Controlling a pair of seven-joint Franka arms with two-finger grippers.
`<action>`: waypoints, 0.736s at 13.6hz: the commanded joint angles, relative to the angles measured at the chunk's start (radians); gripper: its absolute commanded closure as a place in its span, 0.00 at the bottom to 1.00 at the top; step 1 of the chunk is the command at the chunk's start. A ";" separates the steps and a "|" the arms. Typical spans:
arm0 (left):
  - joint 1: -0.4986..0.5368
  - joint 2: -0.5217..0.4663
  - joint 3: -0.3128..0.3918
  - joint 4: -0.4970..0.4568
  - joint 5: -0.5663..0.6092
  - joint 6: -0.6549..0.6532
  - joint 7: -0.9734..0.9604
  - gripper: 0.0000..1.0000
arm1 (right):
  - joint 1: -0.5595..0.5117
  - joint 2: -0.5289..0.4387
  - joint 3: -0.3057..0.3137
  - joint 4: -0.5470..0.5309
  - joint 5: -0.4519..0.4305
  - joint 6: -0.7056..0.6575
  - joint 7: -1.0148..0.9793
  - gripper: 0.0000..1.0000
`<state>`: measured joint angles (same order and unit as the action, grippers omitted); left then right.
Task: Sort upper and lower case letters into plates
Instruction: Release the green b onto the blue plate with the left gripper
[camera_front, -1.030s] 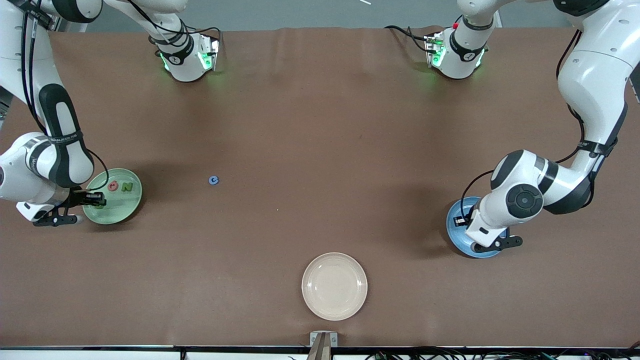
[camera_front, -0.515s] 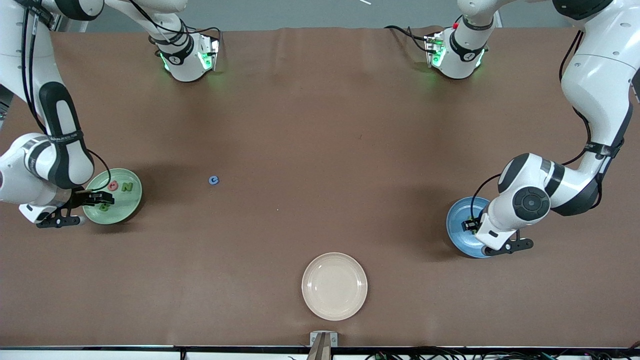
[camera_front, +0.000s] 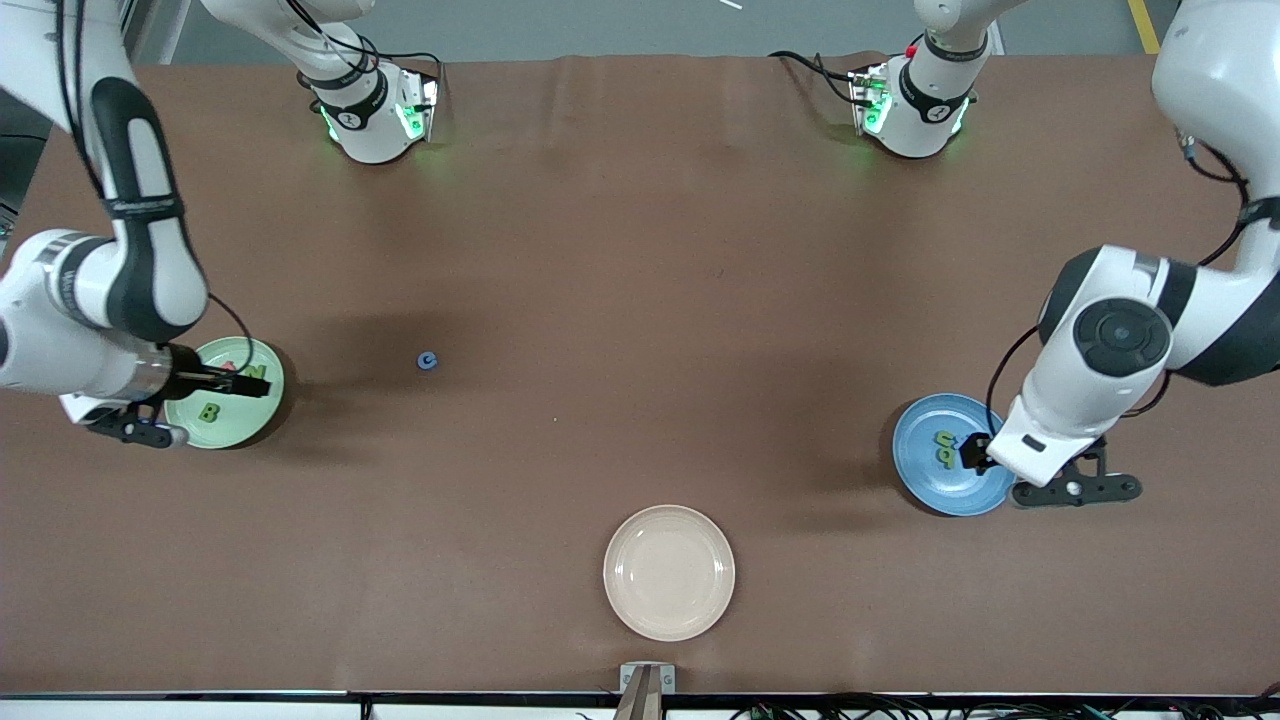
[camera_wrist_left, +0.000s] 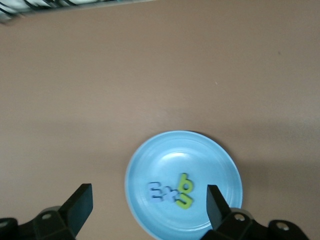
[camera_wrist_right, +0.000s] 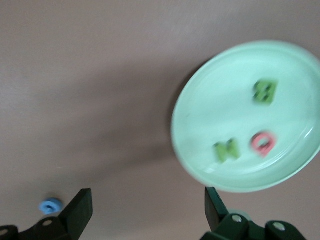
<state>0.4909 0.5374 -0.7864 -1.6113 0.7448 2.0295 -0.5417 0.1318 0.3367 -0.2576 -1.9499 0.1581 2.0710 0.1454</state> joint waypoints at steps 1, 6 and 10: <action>-0.002 -0.073 -0.020 0.020 -0.060 -0.087 0.020 0.00 | 0.101 -0.074 -0.006 -0.164 0.009 0.099 0.295 0.01; -0.005 -0.115 -0.123 0.122 -0.119 -0.276 0.023 0.00 | 0.291 -0.068 -0.003 -0.290 0.014 0.305 0.748 0.01; 0.000 -0.143 -0.174 0.136 -0.125 -0.342 0.043 0.00 | 0.377 -0.036 -0.003 -0.313 0.014 0.381 0.870 0.01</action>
<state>0.4872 0.4129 -0.9459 -1.4917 0.6383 1.7357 -0.5376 0.4806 0.3055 -0.2514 -2.2247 0.1597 2.4005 0.9767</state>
